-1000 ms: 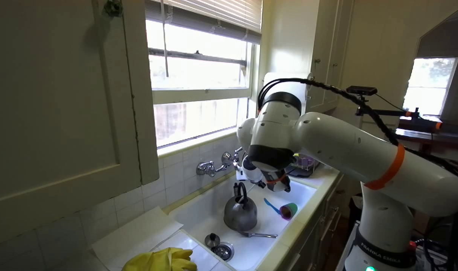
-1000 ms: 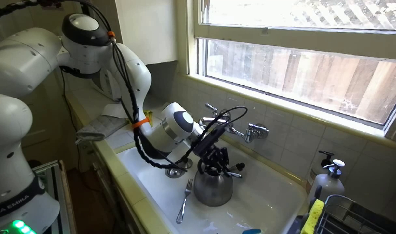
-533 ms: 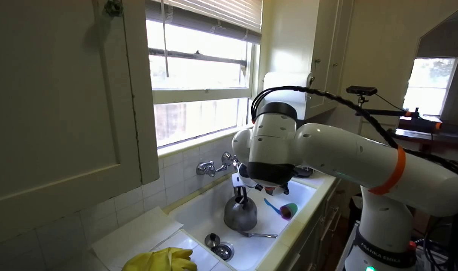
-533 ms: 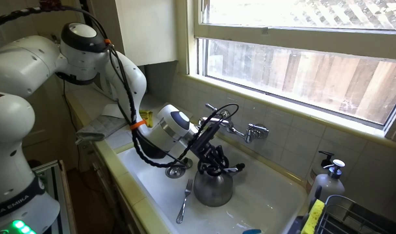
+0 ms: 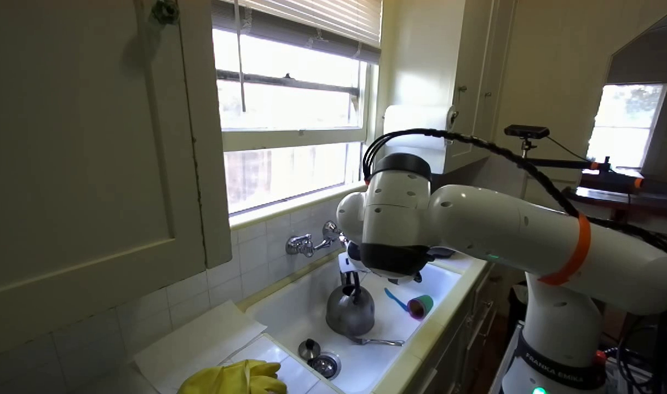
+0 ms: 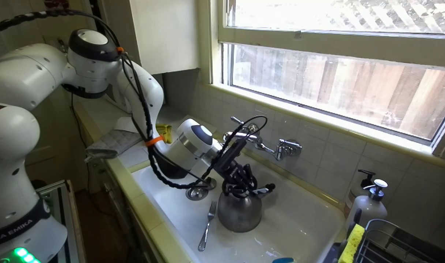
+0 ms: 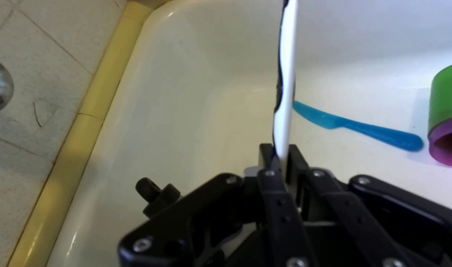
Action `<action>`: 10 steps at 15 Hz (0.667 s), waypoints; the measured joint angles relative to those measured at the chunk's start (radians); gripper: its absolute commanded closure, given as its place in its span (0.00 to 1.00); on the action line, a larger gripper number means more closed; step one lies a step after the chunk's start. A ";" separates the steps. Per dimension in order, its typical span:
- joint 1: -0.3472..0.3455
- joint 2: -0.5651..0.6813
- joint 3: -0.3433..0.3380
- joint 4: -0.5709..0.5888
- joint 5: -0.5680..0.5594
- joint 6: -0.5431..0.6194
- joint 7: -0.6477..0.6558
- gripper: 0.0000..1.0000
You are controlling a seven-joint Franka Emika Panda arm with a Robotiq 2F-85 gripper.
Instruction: Pick up the white thing to stir inside the kettle
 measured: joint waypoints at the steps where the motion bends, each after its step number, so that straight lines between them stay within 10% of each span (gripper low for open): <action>1: 0.002 0.006 -0.002 0.000 0.000 -0.002 -0.001 0.97; 10: 0.000 0.008 0.006 0.021 0.006 -0.001 0.019 0.97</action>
